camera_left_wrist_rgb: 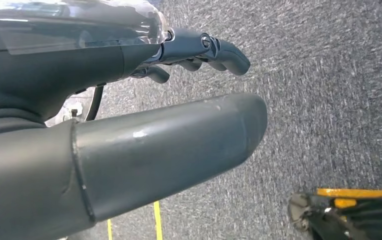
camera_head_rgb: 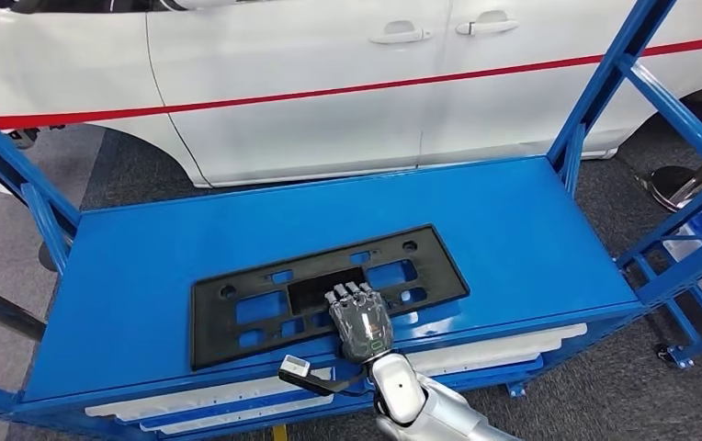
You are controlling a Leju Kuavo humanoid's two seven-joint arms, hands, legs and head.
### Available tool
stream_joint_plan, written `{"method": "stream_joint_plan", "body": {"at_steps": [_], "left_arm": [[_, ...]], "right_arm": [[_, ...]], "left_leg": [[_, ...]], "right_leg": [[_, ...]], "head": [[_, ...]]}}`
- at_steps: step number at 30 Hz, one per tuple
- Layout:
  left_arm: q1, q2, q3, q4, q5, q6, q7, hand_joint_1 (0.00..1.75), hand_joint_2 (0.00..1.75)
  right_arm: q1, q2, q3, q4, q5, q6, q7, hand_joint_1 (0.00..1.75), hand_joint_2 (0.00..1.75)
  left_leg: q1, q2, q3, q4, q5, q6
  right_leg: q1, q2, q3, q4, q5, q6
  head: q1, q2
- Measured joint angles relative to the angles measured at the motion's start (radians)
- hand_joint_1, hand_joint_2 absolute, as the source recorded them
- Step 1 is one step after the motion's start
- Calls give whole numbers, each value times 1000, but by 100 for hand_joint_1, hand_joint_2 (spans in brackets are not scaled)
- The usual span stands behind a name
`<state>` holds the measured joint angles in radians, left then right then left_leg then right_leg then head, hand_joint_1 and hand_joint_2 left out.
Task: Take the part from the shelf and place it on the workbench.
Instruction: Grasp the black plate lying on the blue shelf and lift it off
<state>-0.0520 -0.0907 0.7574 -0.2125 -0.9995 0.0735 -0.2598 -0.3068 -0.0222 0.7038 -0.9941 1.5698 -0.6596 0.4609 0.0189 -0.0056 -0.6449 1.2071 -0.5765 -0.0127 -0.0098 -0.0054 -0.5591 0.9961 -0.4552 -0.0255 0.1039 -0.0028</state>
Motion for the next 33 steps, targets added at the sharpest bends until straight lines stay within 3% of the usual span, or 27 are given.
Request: {"method": "stream_joint_plan", "body": {"at_steps": [1,2,3,5,7,8,11,12,13,15,16,17,18,19,20,22,24,27,29,31,32,33], "left_arm": [[1,0,1,0,0,0,0,0,0],[2,1,1,0,-1,0,0,0,0],[2,1,2,0,-1,0,0,0,0],[2,1,2,0,-3,1,0,0,0],[1,1,4,0,-6,2,0,0,0],[0,1,5,0,-10,2,0,0,0],[0,1,12,0,-23,0,0,0,0],[0,1,15,0,-26,0,0,0,0],[-1,1,18,0,-29,0,0,0,0],[-1,1,24,0,-33,-1,0,0,0],[-1,1,27,0,-35,-1,0,0,0],[-1,1,28,0,-35,-2,0,0,0],[-1,1,29,0,-36,-2,0,0,0],[-1,1,30,0,-36,-2,0,0,0],[-1,1,31,0,-36,-2,0,0,0],[-1,-1,31,0,-36,-3,0,0,0],[-2,-2,31,0,-36,-3,0,0,0],[-3,-2,31,0,-36,-3,0,0,0],[-3,-2,31,0,-36,-3,0,0,0],[-2,-2,32,0,-36,-3,0,0,0],[-1,-2,32,0,-36,-3,0,0,0],[0,-2,32,0,-36,-3,1,0,0]], "right_arm": [[2,0,-4,0,0,0,-2,173,175],[4,0,-9,-1,0,0,-6,133,175],[7,0,-15,-2,0,0,-10,89,175],[13,0,-27,-8,0,0,-18,3,175],[18,0,-40,-21,-1,0,-17,0,175],[20,-1,-46,-28,-1,0,-15,0,175],[24,-3,-53,-48,-1,0,8,0,175],[24,-4,-53,-54,-1,0,20,0,175],[24,-6,-52,-59,-1,0,30,0,175],[24,-10,-50,-68,0,0,46,0,175],[23,-12,-48,-72,0,0,51,0,175],[23,-14,-45,-76,0,0,55,0,175],[22,-16,-43,-80,0,0,57,0,175],[21,-18,-41,-84,0,0,58,0,175],[20,-19,-40,-88,0,0,58,0,175],[18,-21,-39,-94,0,0,58,0,175],[17,-22,-36,-99,0,0,58,0,175],[17,-23,-34,-108,0,0,57,0,175],[18,-23,-34,-109,0,0,58,0,175],[19,-23,-33,-109,0,0,58,0,175],[19,-23,-32,-109,0,0,58,0,175],[20,-23,-31,-109,0,0,58,0,175]], "left_leg": [[1,0,-30,60,-20,-3],[1,0,-46,90,-21,-6],[2,0,-42,78,-2,-7],[5,2,15,-48,70,-7],[3,2,67,-159,108,-1],[1,1,75,-180,109,4],[0,0,75,-185,112,24],[1,1,76,-188,115,31],[3,2,77,-191,117,38],[3,3,76,-192,117,45],[2,3,76,-192,117,46],[1,3,76,-191,116,46],[1,2,78,-191,116,46],[1,1,81,-191,114,45],[0,0,84,-191,113,44],[-2,-2,87,-191,110,38],[-5,-2,87,-192,109,28],[-5,-1,86,-184,97,11],[-3,0,50,-102,47,5],[-3,0,-16,34,-14,1],[-3,0,-39,80,-25,-1],[-3,0,-46,89,-15,-1]], "right_leg": [[0,0,0,0,-1,0],[1,0,1,1,-2,-1],[0,1,2,2,-3,0],[-1,3,5,9,-9,7],[2,5,2,20,-17,18],[4,6,0,24,-19,24],[3,8,-1,27,-22,38],[2,8,-7,42,-35,43],[0,8,-23,79,-59,48],[-2,8,-83,205,-125,55],[-3,8,-115,269,-148,56],[-3,8,-134,304,-153,57],[-3,8,-135,302,-137,56],[-3,8,-115,258,-104,52],[-2,8,-81,186,-63,47],[3,8,-23,62,-16,37],[9,9,-10,26,-14,31],[3,7,-5,12,-7,16],[-2,3,0,3,-2,5],[0,2,-1,3,-3,0],[2,2,0,4,-4,-1],[2,3,0,5,-5,-2]], "head": [[0,0],[0,0],[0,0],[0,0],[0,0],[0,0],[0,0],[0,0],[1,0],[1,0],[1,0],[1,0],[1,0],[1,0],[1,0],[1,0],[0,0],[0,0],[0,0],[0,0],[0,0],[0,0]]}}
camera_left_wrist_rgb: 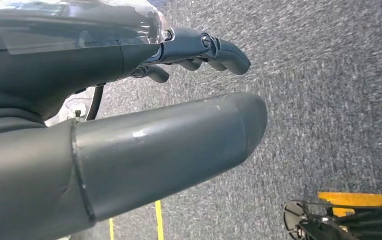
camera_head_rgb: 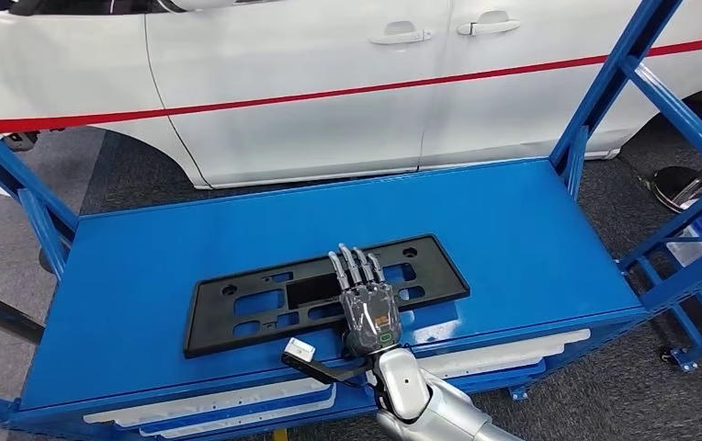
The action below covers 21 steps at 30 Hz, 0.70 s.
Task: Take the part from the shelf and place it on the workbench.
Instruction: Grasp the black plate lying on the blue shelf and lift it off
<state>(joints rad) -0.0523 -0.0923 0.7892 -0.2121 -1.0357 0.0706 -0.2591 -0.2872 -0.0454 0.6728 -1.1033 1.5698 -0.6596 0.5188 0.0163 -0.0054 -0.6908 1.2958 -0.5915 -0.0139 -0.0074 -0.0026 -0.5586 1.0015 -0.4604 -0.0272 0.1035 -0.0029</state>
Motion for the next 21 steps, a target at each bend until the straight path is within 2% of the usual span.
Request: {"method": "stream_joint_plan", "body": {"at_steps": [1,3,4,5,8,9,10,11,13,14,15,16,18,19,20,21], "left_arm": [[1,0,0,0,0,0,0,0,0],[0,0,0,0,0,0,1,0,0],[-1,0,0,0,0,0,1,0,0],[-2,0,0,0,0,0,1,0,0],[-2,0,1,0,-1,0,2,0,0],[-2,0,1,0,-2,0,3,0,0],[-3,-1,2,0,-3,0,3,0,0],[-3,-1,2,0,-5,0,3,0,0],[-3,-1,5,0,-8,0,4,0,0],[-3,-1,7,0,-10,0,3,0,0],[-2,-1,10,0,-12,0,3,0,0],[-2,-1,13,0,-14,0,3,0,0],[-2,-2,17,0,-19,0,2,0,0],[-2,-2,18,0,-20,0,2,0,0],[-2,-3,19,0,-22,0,2,0,0],[-2,-3,20,0,-24,0,2,0,0]], "right_arm": [[0,0,2,0,0,0,0,0,175],[0,0,5,-2,0,0,1,0,175],[0,0,7,-2,0,0,1,0,175],[-1,-1,8,-2,0,0,1,0,175],[-1,-1,11,-5,0,0,2,0,175],[-1,-2,12,-7,0,0,6,0,175],[-1,-3,13,-7,0,0,11,0,175],[-1,-6,14,-8,0,0,18,0,175],[-1,-15,15,-7,0,0,38,0,175],[-1,-21,15,-6,0,0,48,0,175],[0,-28,16,-6,0,0,55,0,175],[-1,-36,15,-6,0,0,57,0,175],[-1,-53,5,-7,0,0,49,0,175],[0,-62,-5,-7,0,0,41,0,175],[2,-69,-18,-9,0,0,31,0,175],[5,-74,-34,-11,0,0,16,0,175]], "left_leg": [[0,0,14,-34,30,1],[0,1,78,-174,101,7],[-2,1,105,-232,122,11],[-4,1,119,-266,130,15],[-5,0,122,-278,131,28],[-3,1,123,-282,134,34],[0,1,124,-287,137,41],[2,2,125,-291,140,46],[2,2,122,-291,141,51],[2,2,121,-290,140,51],[2,2,121,-290,140,51],[2,1,123,-289,139,50],[3,0,128,-288,137,47],[1,-2,129,-286,135,43],[0,-2,129,-285,134,39],[-1,-3,129,-285,133,33]], "right_leg": [[0,1,2,2,-2,0],[1,2,4,7,-8,5],[3,3,4,12,-12,9],[4,4,2,15,-14,13],[6,6,-1,17,-14,28],[6,6,-2,22,-21,33],[6,6,-12,47,-38,38],[4,6,-32,90,-66,42],[0,6,-94,220,-129,50],[-2,6,-121,272,-145,53],[-4,5,-133,294,-142,55],[-6,5,-125,274,-118,56],[-8,4,-62,143,-46,52],[-6,3,-32,77,-20,48],[-3,3,-13,34,-8,44],[0,4,-5,15,-7,41]], "head": [[0,0],[0,0],[0,0],[0,0],[1,0],[1,0],[1,0],[1,0],[1,0],[1,0],[1,0],[1,0],[1,0],[1,0],[1,0],[1,0]]}}
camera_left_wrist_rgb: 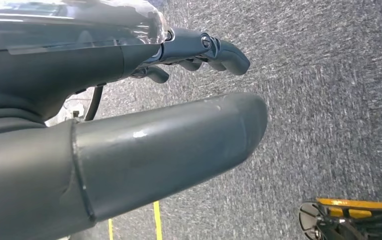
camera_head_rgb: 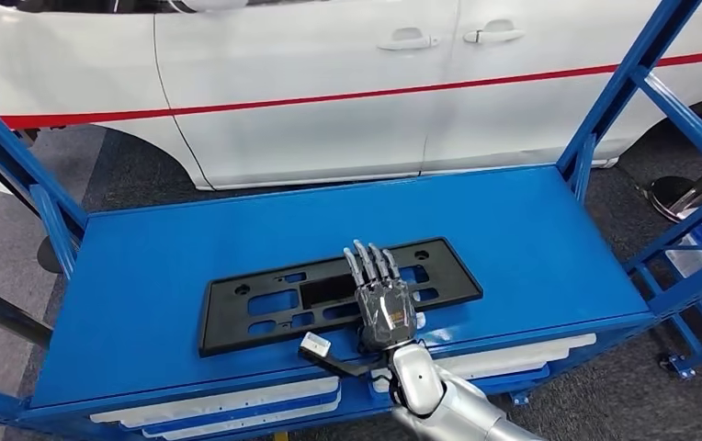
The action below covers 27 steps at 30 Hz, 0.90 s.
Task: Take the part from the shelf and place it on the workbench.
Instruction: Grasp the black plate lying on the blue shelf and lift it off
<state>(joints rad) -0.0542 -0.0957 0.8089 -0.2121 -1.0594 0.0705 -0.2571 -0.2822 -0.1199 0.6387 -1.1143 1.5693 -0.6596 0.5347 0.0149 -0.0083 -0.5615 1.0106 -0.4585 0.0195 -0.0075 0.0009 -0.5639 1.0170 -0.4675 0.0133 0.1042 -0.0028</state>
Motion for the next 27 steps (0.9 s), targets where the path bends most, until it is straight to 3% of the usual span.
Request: {"method": "stream_joint_plan", "body": {"at_steps": [2,4,5,7,8,9,10,11,13,14,16,18,20,23,24,25,26,27], "left_arm": [[1,0,2,0,-4,-1,-1,0,0],[0,-1,3,0,-7,-2,-2,0,0],[0,-1,3,0,-8,-2,-3,0,0],[0,-1,4,0,-10,-3,-3,0,0],[1,-1,5,0,-11,-3,-3,0,0],[2,-1,6,0,-12,-3,-3,0,0],[3,-1,7,0,-12,-3,-3,0,0],[3,0,7,0,-12,-2,-3,0,0],[2,0,8,0,-12,-2,-3,0,0],[1,0,9,0,-13,-2,-3,0,0],[0,0,12,0,-15,-2,-3,0,0],[0,0,15,0,-16,-2,-3,0,0],[0,0,17,0,-18,-2,-3,0,0],[0,1,21,0,-22,-3,-3,0,0],[0,1,23,0,-25,-3,-4,0,0],[0,1,23,0,-27,-3,-4,0,0],[0,1,24,0,-29,-4,-5,0,0],[0,1,24,0,-30,-4,-6,0,0]], "right_arm": [[13,-5,-43,-7,0,0,-41,0,175],[28,-5,-88,-13,0,0,-80,0,175],[35,-5,-108,-16,0,0,-92,0,175],[47,-4,-141,-20,0,0,-106,0,175],[52,-4,-156,-22,0,0,-109,0,175],[57,-4,-170,-23,0,0,-111,0,175],[61,-4,-181,-24,0,0,-111,0,175],[64,-4,-190,-26,0,0,-111,0,175],[68,-4,-206,-29,0,0,-111,0,175],[70,-4,-215,-30,0,0,-112,0,175],[75,-4,-235,-30,0,0,-116,8,175],[82,-4,-256,-31,-1,0,-132,95,175],[94,-4,-282,-32,-2,0,-154,175,175],[115,-4,-317,-32,-2,0,-187,175,175],[123,-4,-327,-32,-2,0,-202,174,175],[130,-4,-339,-31,-2,0,-219,170,175],[136,-3,-349,-31,-2,0,-233,135,175],[140,-2,-359,-31,-2,0,-241,92,175]], "left_leg": [[-1,0,2,-3,0,-13],[0,1,-5,18,-19,-23],[1,2,-21,56,-44,-26],[3,3,-77,183,-113,-31],[4,3,-105,245,-137,-34],[4,3,-120,279,-144,-35],[5,3,-117,275,-130,-35],[5,3,-94,231,-99,-35],[5,3,-26,91,-37,-33],[5,3,-2,41,-22,-29],[1,2,12,9,-21,-18],[1,3,11,6,-15,-3],[3,4,11,0,-9,11],[2,5,4,0,-6,20],[2,5,2,1,-6,20],[2,4,2,2,-7,20],[1,3,3,3,-8,20],[1,3,4,4,-10,18]], "right_leg": [[2,1,2,-5,1,-9],[-3,-1,7,-14,7,-22],[-6,-3,9,-19,10,-28],[-5,-6,8,-21,11,-34],[-3,-7,7,-20,10,-35],[-3,-8,7,-19,10,-35],[-3,-8,8,-18,10,-35],[-3,-7,8,-16,9,-34],[-2,-6,7,-8,4,-26],[0,-5,5,-3,2,-21],[4,-3,2,1,1,-10],[1,-2,2,1,1,1],[-3,-1,-16,43,-31,11],[-6,-1,-101,225,-126,21],[-6,-1,-124,272,-139,22],[-6,-1,-131,283,-131,22],[-6,-1,-117,252,-104,20],[-6,-1,-86,187,-64,17]], "head": [[0,0],[0,0],[0,0],[-1,0],[-1,0],[-1,0],[-1,0],[-1,0],[-1,0],[-1,0],[0,0],[0,0],[0,0],[0,0],[0,0],[0,0],[0,0],[0,0]]}}
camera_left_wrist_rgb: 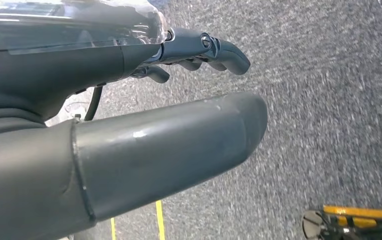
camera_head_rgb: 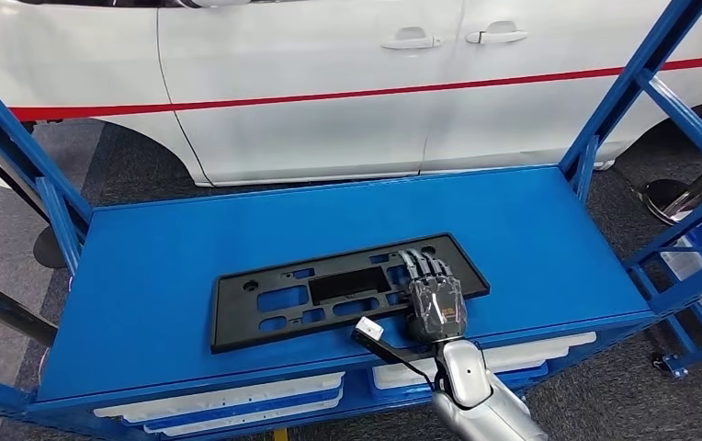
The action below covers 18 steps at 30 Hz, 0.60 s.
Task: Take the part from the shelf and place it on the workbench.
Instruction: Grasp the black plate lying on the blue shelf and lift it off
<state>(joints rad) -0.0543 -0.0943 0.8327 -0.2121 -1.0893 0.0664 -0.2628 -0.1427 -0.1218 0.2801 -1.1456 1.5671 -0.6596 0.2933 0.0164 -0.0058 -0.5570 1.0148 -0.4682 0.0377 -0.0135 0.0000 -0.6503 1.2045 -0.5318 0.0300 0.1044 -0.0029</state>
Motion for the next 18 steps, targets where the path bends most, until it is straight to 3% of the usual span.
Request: {"method": "stream_joint_plan", "body": {"at_steps": [2,3,6,8,11,12,13,14,16,18], "left_arm": [[-1,-1,0,0,-3,-1,-1,0,0],[-2,-1,0,0,-4,-2,-1,0,0],[-3,-2,0,0,-10,-2,-2,0,0],[-4,-2,0,0,-14,-2,-2,0,0],[-4,-2,0,0,-17,-2,-1,0,0],[-3,-2,0,0,-18,-2,0,0,0],[-2,-2,0,0,-19,-2,0,0,0],[-1,-2,0,0,-20,-2,1,0,0],[-1,-2,0,0,-23,-2,1,0,0],[-3,-2,1,0,-26,-2,1,0,0]], "right_arm": [[2,1,-14,0,0,0,-7,9,175],[2,1,-17,-1,0,0,-6,0,175],[1,2,-16,-9,1,0,26,0,175],[-5,2,-6,-16,2,0,59,0,175],[-14,2,16,-18,3,0,92,0,175],[-17,2,24,-18,3,0,102,0,175],[-20,1,34,-18,3,0,114,0,175],[-24,1,45,-18,3,0,125,0,175],[-32,-2,70,-18,3,0,145,0,175],[-41,-7,95,-18,3,0,164,0,175]], "left_leg": [[-2,-1,3,2,-4,-6],[-3,-1,2,3,-5,-10],[-5,0,4,0,-6,-26],[-5,1,-5,28,-30,-36],[-4,1,-83,200,-118,-43],[-4,1,-109,254,-136,-45],[-3,1,-121,280,-136,-47],[-2,1,-114,264,-115,-47],[1,2,-54,138,-48,-48],[0,1,-4,30,-13,-42]], "right_leg": [[4,1,63,-134,54,-10],[7,1,79,-170,63,-14],[9,2,84,-189,64,-25],[3,-1,93,-200,68,-38],[2,-5,97,-205,70,-49],[3,-5,96,-204,70,-49],[3,-5,97,-203,69,-50],[3,-4,97,-202,69,-50],[2,-2,97,-195,65,-45],[6,2,93,-185,60,-36]], "head": [[0,0],[0,0],[0,0],[-1,0],[-1,0],[-1,0],[-1,0],[-1,0],[-1,0],[-1,0]]}}
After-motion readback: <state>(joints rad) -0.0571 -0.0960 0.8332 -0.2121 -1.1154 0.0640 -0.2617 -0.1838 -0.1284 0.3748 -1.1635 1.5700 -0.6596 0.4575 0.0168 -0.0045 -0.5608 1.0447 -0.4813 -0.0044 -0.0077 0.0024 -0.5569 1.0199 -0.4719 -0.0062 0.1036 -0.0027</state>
